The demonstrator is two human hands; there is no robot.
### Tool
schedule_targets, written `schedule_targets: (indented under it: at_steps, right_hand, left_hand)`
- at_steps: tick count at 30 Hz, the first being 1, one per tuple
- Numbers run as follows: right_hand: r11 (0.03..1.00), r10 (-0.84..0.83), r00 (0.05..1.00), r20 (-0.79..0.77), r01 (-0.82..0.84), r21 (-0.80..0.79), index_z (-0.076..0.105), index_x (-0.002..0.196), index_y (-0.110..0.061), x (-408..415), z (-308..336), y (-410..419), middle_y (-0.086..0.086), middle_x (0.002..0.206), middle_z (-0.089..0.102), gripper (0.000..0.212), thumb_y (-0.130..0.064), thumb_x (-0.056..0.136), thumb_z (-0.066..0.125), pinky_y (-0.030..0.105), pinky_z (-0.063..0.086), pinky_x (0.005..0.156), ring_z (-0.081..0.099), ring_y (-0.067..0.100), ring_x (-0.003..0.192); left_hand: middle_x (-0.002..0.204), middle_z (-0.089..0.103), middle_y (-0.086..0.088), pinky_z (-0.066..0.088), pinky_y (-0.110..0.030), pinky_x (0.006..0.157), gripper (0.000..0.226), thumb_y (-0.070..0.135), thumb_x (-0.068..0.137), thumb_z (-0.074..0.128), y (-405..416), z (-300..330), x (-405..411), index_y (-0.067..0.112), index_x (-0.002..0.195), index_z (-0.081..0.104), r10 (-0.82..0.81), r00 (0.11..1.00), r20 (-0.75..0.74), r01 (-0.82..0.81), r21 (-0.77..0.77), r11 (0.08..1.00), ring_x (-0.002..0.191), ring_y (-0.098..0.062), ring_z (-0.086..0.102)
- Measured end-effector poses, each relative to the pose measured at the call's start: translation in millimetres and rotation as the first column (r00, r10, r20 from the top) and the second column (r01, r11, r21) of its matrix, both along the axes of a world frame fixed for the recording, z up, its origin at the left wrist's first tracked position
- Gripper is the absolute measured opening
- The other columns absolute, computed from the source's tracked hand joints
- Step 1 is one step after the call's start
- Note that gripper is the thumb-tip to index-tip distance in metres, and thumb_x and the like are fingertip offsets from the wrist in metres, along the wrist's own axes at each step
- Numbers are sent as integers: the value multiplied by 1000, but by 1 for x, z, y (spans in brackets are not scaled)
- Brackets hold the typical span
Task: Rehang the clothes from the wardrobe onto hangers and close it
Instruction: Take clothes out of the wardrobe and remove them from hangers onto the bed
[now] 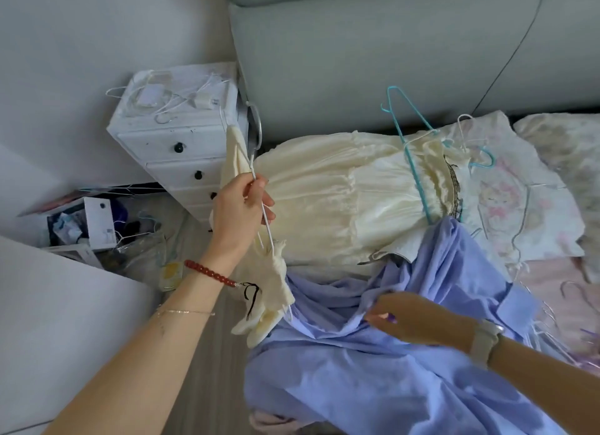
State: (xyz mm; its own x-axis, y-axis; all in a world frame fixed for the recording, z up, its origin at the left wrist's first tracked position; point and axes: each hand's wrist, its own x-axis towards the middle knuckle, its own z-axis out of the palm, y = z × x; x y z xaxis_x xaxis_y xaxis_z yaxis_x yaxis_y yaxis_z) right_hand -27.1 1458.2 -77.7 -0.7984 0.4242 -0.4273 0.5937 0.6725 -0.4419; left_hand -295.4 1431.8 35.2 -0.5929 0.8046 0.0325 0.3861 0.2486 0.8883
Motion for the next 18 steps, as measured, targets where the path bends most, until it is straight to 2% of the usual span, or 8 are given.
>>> schedule_targets:
  at_steps: [3, 5, 6, 9, 12, 14, 16, 18]
  right_hand:
    - [899, -421, 826, -375, 324, -294, 64, 107, -22, -31, 37, -5, -7, 92, 65, 22, -31, 92, 50, 21, 45, 79, 62, 12, 89]
    - [814, -540, 716, -442, 312, -490, 57, 119, -21, -61, 61, -12, -13, 92, 62, 36, -39, 89, 50, 18, 48, 78, 61, 8, 88]
    - [818, -540, 703, -463, 308, -486, 55, 121, -20, -74, 70, -17, -15, 91, 60, 42, -44, 88, 48, 19, 48, 78, 60, 7, 88]
    - [884, -462, 677, -573, 406, -233, 55, 115, -14, -102, 79, -27, -2, 92, 63, 31, -34, 95, 44, 30, 46, 71, 60, 18, 85]
    - [857, -445, 642, -624, 507, -90, 52, 108, -13, -113, 83, -29, 5, 90, 64, 23, -25, 98, 36, 32, 36, 61, 59, 30, 79]
    - [877, -368, 686, -628, 480, 10, 48, 103, -15, -119, 84, -31, 1, 82, 63, 22, -30, 98, 33, 32, 33, 56, 59, 31, 73]
    - [891, -297, 735, -610, 442, 99, 43, 100, -14, -123, 87, -31, 4, 79, 64, 18, -27, 98, 31, 32, 29, 54, 57, 36, 68]
    - [885, -291, 700, -652, 456, 94, 44, 103, -10, -125, 98, -28, 10, 78, 64, 18, -20, 97, 30, 33, 30, 53, 56, 40, 65]
  left_hand:
    - [68, 63, 1, 52, -20, 53, 16, 13, 95, 47, 6, 5, 12, 14, 87, 61, -25, 1000, 9, 25, -9, 1000, 48, -4, 58]
    - [69, 64, 4, 52, -17, 55, 16, 15, 93, 51, 9, 9, 18, 17, 85, 65, -41, 999, -23, 41, -13, 999, 49, -2, 59]
    - [68, 64, 5, 52, -18, 58, 16, 16, 92, 53, 11, 12, 20, 16, 85, 68, -41, 998, -37, 40, -11, 999, 49, 0, 58]
    - [60, 60, 6, 55, -33, 72, 16, 20, 89, 58, 16, 24, 20, 14, 82, 71, -25, 997, -79, 25, -11, 1000, 51, -1, 57]
    - [67, 62, -14, 52, -44, 76, 20, 21, 88, 59, 19, 38, 17, 7, 84, 72, -35, 991, -131, 37, 6, 999, 67, -26, 59]
    - [71, 58, -22, 51, -40, 72, 26, 22, 88, 57, 19, 44, 15, 3, 74, 66, -40, 983, -178, 42, 8, 999, 70, -34, 55]
    - [61, 49, -14, 41, -32, 63, 34, 24, 89, 57, 17, 51, 15, 1, 64, 58, -27, 975, -221, 31, 13, 999, 60, -26, 45]
    - [60, 49, -11, 39, -32, 64, 32, 23, 89, 57, 16, 62, 15, -1, 69, 63, 10, 980, -199, 3, 64, 998, 62, -23, 44]
